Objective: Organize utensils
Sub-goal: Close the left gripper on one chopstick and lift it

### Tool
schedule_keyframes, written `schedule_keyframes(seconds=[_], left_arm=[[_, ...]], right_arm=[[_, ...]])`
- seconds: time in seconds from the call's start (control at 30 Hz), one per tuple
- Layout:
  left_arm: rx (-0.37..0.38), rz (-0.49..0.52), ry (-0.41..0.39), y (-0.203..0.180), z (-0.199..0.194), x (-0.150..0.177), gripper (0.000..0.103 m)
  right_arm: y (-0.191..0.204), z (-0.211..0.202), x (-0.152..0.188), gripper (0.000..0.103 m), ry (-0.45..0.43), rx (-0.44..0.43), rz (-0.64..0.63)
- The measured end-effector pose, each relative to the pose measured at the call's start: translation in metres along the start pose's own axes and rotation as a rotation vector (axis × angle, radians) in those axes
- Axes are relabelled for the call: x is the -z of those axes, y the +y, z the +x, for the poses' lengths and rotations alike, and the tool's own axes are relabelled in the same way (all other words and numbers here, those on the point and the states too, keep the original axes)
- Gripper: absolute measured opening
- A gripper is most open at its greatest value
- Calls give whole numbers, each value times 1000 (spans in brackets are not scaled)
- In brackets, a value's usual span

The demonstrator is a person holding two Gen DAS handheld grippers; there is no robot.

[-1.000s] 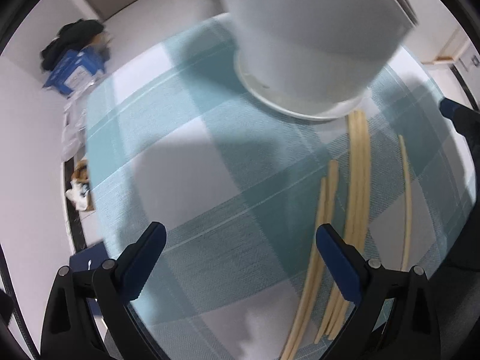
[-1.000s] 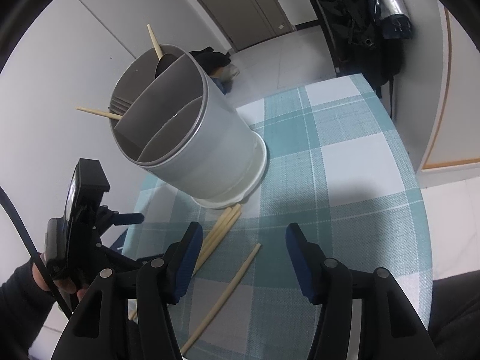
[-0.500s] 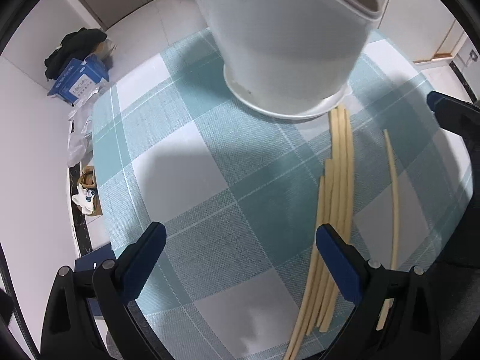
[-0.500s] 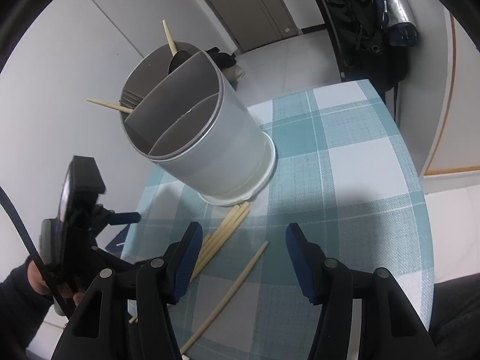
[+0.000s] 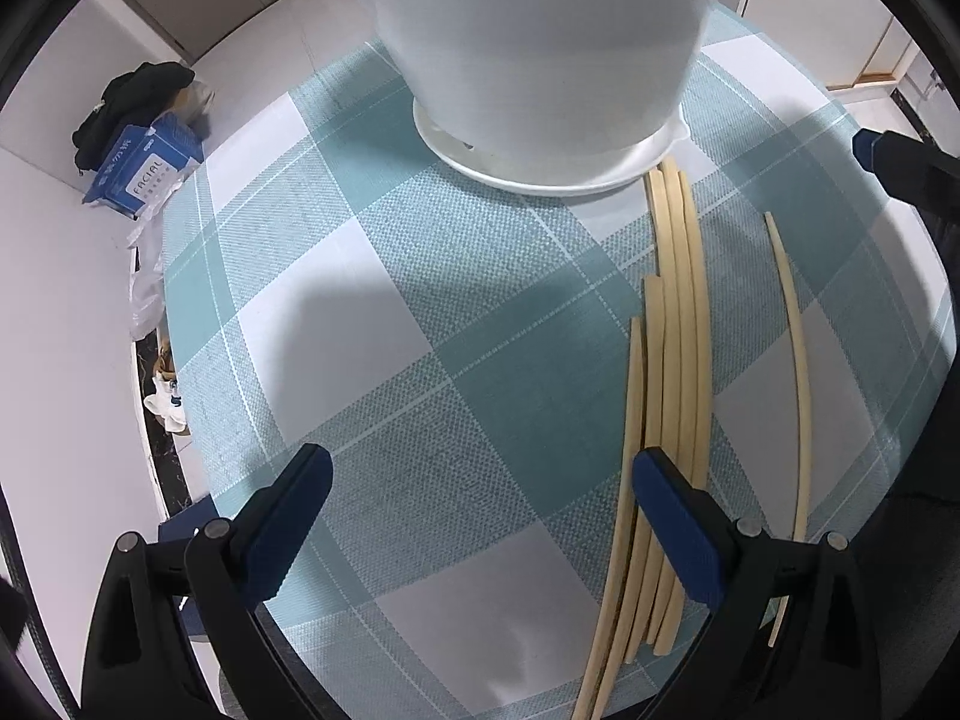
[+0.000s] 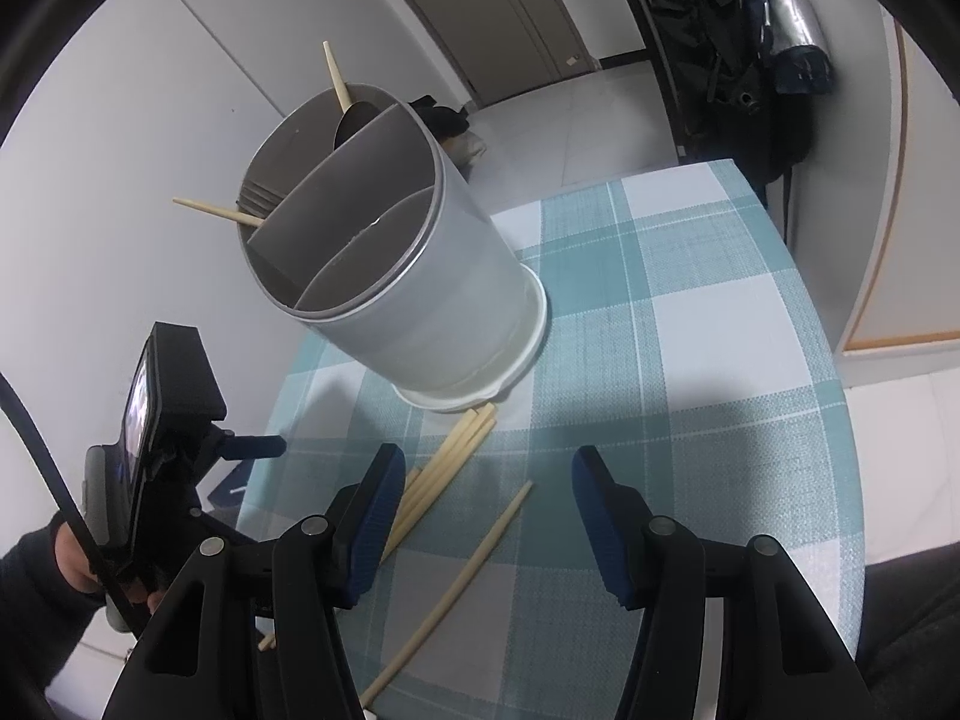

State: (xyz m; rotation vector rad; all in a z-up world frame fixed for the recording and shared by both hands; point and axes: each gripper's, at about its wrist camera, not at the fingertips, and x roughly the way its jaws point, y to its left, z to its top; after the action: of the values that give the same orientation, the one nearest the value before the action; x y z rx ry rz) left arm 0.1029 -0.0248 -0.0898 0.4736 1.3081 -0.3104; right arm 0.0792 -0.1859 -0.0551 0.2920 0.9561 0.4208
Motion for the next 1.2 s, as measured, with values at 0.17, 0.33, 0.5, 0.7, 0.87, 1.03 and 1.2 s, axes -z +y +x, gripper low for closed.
schedule_keyframes(seconds=[0.17, 0.33, 0.5, 0.7, 0.87, 1.03, 1.2], left_arm=[[-25, 8, -4, -7, 3, -2, 99], [25, -20, -37, -10, 0, -5, 79], [105, -58, -77, -15, -5, -9, 35], [143, -106, -123, -25, -6, -10, 2], [197, -220, -176, -3, -7, -3, 1], [247, -341, -261, 29, -20, 9, 1], [297, -494, -382, 67, -40, 25, 1]], right_arm=[[0, 1, 0, 57, 1, 2, 0], [0, 2, 1, 57, 7, 6, 2], [0, 4, 3, 57, 19, 18, 2], [3, 4, 9, 57, 38, 43, -16], [9, 0, 12, 57, 60, 75, -32], [13, 1, 11, 43, 100, 122, -46], [22, 21, 20, 29, 182, 158, -62]])
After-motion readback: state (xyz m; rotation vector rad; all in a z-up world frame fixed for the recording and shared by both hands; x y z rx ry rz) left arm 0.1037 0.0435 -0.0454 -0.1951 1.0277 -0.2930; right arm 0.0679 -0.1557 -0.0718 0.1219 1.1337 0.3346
